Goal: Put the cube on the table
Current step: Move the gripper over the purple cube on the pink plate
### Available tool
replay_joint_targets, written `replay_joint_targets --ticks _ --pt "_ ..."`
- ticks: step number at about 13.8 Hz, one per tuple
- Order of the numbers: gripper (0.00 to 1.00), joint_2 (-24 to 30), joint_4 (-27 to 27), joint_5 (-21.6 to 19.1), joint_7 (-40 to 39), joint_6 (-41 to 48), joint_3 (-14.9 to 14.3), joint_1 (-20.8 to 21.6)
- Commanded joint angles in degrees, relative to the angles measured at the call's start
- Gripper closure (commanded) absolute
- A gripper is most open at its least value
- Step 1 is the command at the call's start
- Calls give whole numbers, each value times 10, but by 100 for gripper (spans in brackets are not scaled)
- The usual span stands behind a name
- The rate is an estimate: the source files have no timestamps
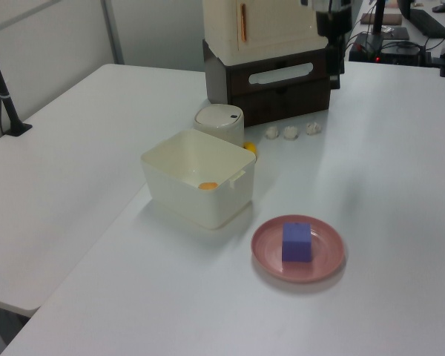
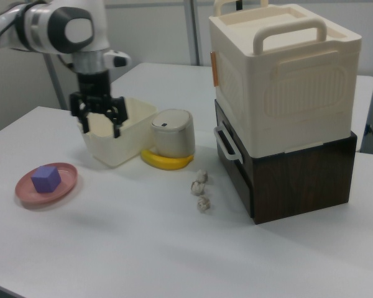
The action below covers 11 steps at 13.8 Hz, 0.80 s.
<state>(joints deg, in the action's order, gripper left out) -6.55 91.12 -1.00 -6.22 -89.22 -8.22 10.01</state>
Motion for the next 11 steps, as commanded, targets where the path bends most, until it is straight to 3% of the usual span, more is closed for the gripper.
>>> replay_joint_targets --ticks 1,5,11 --pt "0 6 33 -22 30 -2 5 73" --pt "0 -42 51 -42 113 -91 17 160" --pt "0 -130 44 -19 187 -191 37 212"
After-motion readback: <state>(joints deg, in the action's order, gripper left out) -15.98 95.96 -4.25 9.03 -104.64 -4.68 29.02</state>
